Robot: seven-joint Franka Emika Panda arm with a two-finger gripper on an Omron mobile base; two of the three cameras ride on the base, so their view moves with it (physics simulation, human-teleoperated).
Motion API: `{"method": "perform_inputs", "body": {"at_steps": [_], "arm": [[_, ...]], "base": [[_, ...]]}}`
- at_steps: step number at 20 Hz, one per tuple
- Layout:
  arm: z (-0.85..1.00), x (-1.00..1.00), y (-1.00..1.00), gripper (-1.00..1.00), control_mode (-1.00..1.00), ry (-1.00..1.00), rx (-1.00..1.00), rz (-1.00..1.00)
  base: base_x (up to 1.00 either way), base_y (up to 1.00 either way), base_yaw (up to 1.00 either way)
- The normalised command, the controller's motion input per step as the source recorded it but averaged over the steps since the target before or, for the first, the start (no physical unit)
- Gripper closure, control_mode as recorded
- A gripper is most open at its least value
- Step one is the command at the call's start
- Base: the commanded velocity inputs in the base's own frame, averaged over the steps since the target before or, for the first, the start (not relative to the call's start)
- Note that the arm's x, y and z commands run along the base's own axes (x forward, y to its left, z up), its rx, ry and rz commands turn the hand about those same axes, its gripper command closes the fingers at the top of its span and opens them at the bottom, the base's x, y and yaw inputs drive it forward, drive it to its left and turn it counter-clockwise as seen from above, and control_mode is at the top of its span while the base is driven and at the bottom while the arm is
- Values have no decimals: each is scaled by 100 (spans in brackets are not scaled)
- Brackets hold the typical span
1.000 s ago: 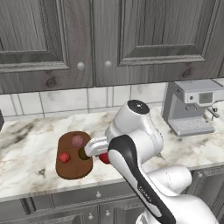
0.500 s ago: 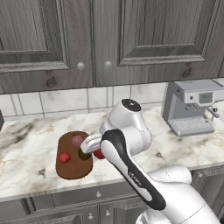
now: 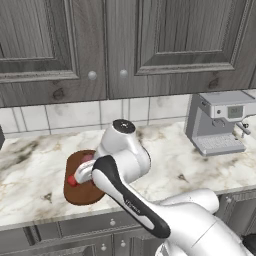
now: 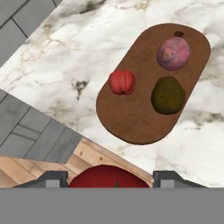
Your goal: Place the avocado, onion, tomato, and bell pepper on the cutting board.
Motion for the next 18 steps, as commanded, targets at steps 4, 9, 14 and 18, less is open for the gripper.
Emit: {"method": "perform_inputs", "body": {"at_steps": [4, 9, 14, 18], "arm": [[-21, 1, 26, 100, -100, 0, -9, 0], [-8, 24, 6, 100, -100, 0, -5, 0], [-7, 23, 0, 100, -100, 0, -2, 0], [-38, 16, 0, 100, -100, 1, -1, 0]], "base": [[0, 0, 0], [0, 0, 0], [0, 0, 0], [0, 0, 0]]}}
